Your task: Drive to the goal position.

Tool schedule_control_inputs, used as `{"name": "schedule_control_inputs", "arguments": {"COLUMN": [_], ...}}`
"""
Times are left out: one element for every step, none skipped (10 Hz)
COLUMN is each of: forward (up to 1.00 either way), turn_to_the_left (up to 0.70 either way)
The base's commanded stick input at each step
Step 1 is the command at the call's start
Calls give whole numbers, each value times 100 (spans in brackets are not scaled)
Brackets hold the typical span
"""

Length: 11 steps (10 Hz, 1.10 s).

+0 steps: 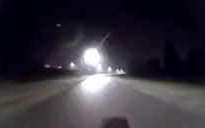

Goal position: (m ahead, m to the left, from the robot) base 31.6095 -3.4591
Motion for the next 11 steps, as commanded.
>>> {"name": "schedule_control_inputs", "arguments": {"forward": [100,100,100,100,100,100,100,100,100,100,100], "turn_to_the_left": [12,8,4,6,8,9,8,8,9,8,9]}}
